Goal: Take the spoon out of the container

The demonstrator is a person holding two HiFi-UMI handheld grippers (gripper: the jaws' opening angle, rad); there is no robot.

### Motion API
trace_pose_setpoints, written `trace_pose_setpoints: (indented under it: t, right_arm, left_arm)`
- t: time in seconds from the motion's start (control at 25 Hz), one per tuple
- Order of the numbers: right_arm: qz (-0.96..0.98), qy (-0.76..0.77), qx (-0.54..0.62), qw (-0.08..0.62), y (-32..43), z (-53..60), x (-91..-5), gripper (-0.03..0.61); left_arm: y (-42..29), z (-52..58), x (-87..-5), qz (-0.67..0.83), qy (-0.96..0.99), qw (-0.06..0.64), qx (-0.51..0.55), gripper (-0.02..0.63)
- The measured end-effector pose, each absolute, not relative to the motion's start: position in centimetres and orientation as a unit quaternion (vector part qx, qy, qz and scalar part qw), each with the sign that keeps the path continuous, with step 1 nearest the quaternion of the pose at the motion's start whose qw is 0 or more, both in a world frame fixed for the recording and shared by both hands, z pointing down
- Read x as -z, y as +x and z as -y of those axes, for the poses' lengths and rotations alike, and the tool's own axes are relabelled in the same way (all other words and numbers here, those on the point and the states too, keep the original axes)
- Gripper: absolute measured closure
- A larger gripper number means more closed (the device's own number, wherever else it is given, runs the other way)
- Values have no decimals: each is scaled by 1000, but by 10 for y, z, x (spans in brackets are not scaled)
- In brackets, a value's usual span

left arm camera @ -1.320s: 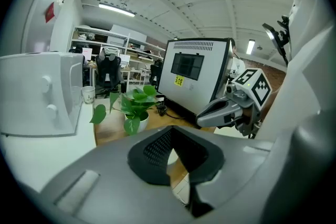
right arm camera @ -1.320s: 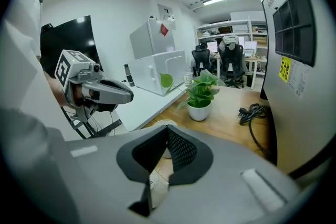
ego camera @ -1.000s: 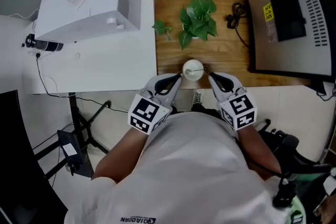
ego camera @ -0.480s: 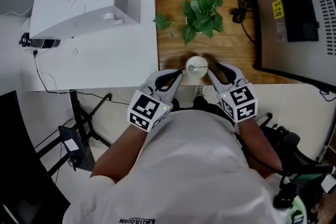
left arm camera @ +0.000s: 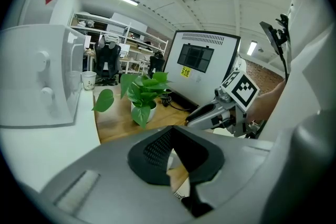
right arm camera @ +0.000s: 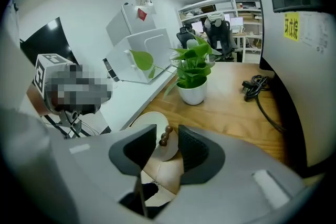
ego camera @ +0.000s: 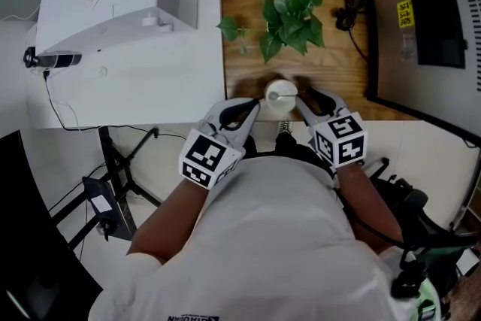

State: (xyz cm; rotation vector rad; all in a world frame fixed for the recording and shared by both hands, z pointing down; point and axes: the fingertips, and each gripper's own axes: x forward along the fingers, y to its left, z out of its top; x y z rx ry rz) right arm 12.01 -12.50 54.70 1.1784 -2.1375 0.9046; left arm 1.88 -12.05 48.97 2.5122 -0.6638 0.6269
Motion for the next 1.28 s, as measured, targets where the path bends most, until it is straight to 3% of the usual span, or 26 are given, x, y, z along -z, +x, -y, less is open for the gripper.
trace_pose_setpoints:
  t: [0.4, 1.28]
  right_arm:
    - [786, 427, -361, 264, 115, 125, -555, 514]
    - [798, 443, -334, 234, 111, 117, -527, 522]
  left_arm:
    - [18, 122, -491, 244, 912, 241, -224, 609]
    - [10, 114, -481, 249, 917, 231, -207, 609]
